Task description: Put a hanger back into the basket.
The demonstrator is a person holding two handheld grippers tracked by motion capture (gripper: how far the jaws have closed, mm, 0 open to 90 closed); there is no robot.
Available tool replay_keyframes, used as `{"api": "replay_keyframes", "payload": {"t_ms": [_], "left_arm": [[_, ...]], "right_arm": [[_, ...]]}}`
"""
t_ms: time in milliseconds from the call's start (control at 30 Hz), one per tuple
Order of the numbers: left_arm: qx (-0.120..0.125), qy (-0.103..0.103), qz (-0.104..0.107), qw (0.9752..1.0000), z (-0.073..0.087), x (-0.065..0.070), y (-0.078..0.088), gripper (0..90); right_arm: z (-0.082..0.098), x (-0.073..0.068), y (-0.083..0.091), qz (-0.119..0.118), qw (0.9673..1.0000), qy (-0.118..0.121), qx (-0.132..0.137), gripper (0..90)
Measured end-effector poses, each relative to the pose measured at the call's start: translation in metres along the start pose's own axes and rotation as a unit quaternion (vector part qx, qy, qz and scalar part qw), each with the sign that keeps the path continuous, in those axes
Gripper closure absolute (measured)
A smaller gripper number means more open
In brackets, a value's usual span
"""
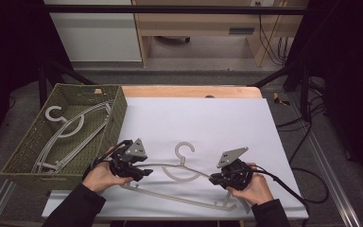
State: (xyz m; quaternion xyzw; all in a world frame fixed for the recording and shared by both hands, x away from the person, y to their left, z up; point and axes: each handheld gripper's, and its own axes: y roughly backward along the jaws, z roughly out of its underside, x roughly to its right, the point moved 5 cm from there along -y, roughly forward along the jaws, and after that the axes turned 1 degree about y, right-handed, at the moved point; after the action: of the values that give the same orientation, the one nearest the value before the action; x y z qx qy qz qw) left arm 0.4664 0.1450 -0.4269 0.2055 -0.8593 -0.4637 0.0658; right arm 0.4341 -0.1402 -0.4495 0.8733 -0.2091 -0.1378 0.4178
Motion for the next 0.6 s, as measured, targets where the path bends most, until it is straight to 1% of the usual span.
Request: {"api": "replay_keyframes", "payload": {"t_ms": [33, 67, 100, 133, 167, 233, 267, 333, 367, 400, 433, 467, 533, 567, 600], "left_arm": [[-0.002, -0.003, 0.000, 1.0000, 0.000, 0.001, -0.002, 56.9], [-0.006, -0.005, 0.003, 1.0000, 0.000, 0.001, -0.003, 59.6], [-0.007, -0.007, 0.002, 0.9999, 0.000, 0.002, -0.004, 59.6], [-0.011, -0.006, 0.007, 0.9999, 0.000, 0.002, -0.005, 62.6], [-0.013, -0.006, 0.011, 0.9998, 0.001, 0.003, -0.007, 70.0], [-0.024, -0.010, 0.015, 0.9996, 0.002, 0.003, -0.009, 73.7], [-0.026, -0.011, 0.015, 0.9995, 0.002, 0.004, -0.010, 74.7], [-0.031, -0.014, 0.017, 0.9993, 0.003, 0.005, -0.011, 75.1], [-0.035, -0.017, 0.018, 0.9991, 0.004, 0.006, -0.011, 75.7], [-0.032, -0.019, 0.018, 0.9992, 0.004, 0.008, -0.010, 76.5], [-0.032, -0.019, 0.018, 0.9992, 0.004, 0.008, -0.010, 77.2], [-0.028, -0.023, 0.018, 0.9992, 0.005, 0.009, -0.010, 77.2], [-0.021, -0.024, 0.019, 0.9993, 0.006, 0.011, -0.009, 78.2], [-0.016, -0.027, 0.022, 0.9993, 0.007, 0.013, -0.008, 78.9], [-0.012, -0.028, 0.021, 0.9993, 0.007, 0.015, -0.007, 80.0]], "right_arm": [[0.000, -0.001, 0.000, 0.004, 1.0000, 0.004, -0.003, 82.8], [0.000, -0.001, 0.000, 0.003, 0.9999, 0.009, -0.006, 82.8], [0.000, -0.001, 0.000, 0.003, 0.9999, 0.009, -0.006, 82.8], [0.000, -0.002, 0.000, 0.006, 0.9999, 0.009, -0.008, 82.8], [0.000, -0.003, 0.000, 0.003, 0.9999, 0.012, -0.010, 82.8], [0.000, -0.003, -0.001, 0.004, 0.9999, 0.013, -0.008, 82.8], [0.000, -0.003, -0.001, 0.006, 0.9998, 0.017, -0.009, 82.7], [0.001, -0.003, 0.000, 0.007, 0.9998, 0.017, -0.011, 82.7], [0.001, -0.003, -0.001, 0.004, 0.9998, 0.019, -0.009, 82.7], [0.001, -0.002, -0.002, 0.004, 0.9996, 0.027, -0.007, 82.6], [0.001, -0.002, -0.002, 0.004, 0.9996, 0.027, -0.007, 82.6], [0.001, -0.002, -0.002, 0.006, 0.9995, 0.031, -0.006, 82.3], [0.001, 0.000, -0.003, 0.011, 0.9991, 0.040, -0.004, 81.6], [0.001, 0.001, -0.002, 0.017, 0.9991, 0.038, -0.003, 81.1], [0.001, 0.003, -0.001, 0.028, 0.9987, 0.043, -0.001, 79.9]]}}
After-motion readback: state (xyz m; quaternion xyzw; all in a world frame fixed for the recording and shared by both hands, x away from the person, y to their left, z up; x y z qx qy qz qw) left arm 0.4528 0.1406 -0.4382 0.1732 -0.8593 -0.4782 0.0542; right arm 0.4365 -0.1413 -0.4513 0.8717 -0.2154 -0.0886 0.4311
